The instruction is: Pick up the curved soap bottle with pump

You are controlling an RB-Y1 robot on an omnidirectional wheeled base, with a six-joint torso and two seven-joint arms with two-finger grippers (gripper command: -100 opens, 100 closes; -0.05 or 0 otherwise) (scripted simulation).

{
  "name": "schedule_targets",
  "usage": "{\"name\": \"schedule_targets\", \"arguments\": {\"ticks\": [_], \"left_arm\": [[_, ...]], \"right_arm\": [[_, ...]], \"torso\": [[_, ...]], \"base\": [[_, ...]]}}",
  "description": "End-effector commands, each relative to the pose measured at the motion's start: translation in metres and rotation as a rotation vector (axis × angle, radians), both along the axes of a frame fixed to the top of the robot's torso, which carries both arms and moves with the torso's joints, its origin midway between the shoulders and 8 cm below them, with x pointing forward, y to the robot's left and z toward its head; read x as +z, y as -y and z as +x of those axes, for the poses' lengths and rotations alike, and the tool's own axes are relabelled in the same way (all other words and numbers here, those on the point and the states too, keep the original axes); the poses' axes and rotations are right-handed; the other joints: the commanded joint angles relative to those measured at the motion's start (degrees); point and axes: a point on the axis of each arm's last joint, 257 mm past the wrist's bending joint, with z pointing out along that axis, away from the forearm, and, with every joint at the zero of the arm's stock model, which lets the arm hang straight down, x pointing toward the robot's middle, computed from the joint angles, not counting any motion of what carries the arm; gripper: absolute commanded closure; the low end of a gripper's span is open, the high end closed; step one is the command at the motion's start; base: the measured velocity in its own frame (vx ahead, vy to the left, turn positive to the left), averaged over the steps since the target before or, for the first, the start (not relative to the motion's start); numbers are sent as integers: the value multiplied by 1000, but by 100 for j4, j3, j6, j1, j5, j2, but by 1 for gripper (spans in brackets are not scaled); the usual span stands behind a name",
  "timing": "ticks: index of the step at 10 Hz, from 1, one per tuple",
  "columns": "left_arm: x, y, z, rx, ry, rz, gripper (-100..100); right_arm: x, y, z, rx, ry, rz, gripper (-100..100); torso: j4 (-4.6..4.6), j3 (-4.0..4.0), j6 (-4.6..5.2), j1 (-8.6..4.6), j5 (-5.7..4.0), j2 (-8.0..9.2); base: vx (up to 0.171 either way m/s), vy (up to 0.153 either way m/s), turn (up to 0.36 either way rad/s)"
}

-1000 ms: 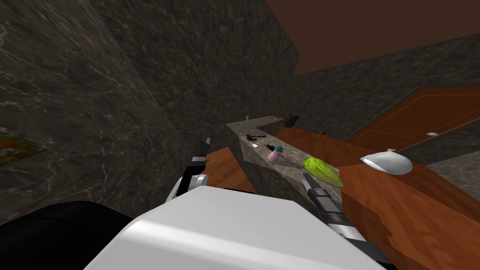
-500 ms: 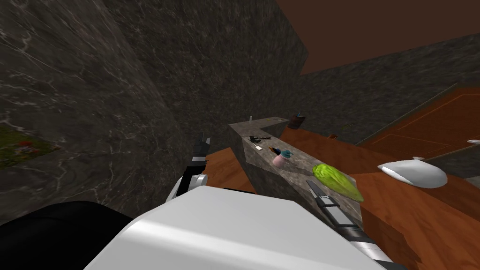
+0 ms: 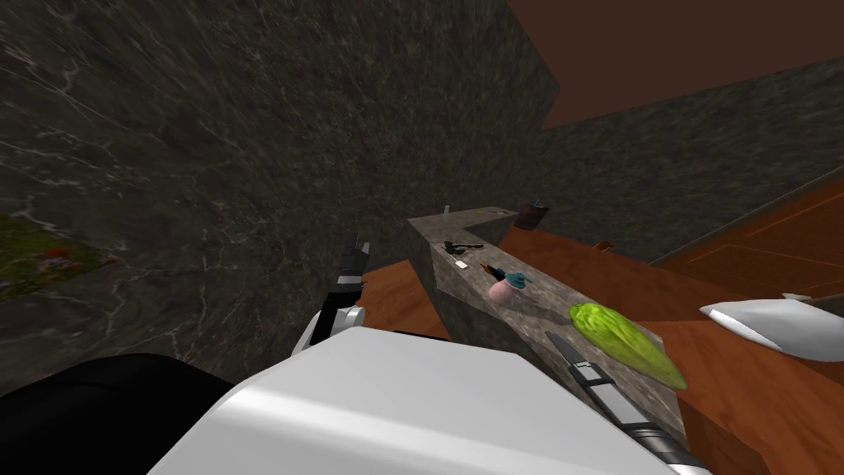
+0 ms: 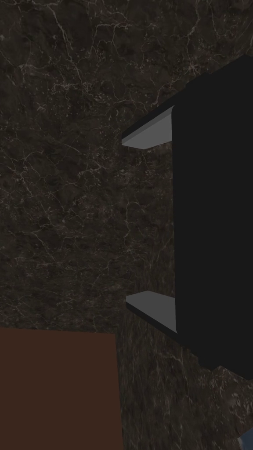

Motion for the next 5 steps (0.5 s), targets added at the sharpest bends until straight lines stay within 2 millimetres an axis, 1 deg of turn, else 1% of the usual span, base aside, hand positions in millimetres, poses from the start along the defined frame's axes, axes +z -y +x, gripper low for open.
{"name": "schedule_targets", "arguments": {"ticks": [1,4,5], "left_arm": [[0,0,0,0,0,0,0],[0,0,0,0,0,0,0],[0,0,0,0,0,0,0]], "right_arm": [[-2,7,-10,13,-52,-50,-100],[-8,14,-27,17,-124,-90,-100],[-8,18,-32,31,-162,-130,-100]], "torso": [[0,0,0,0,0,0],[0,0,-2,-2,-1,0],[0,-1,0,-4,-1,-2]], "base": [[59,23,143],[54,12,84],[69,6,182]]}}
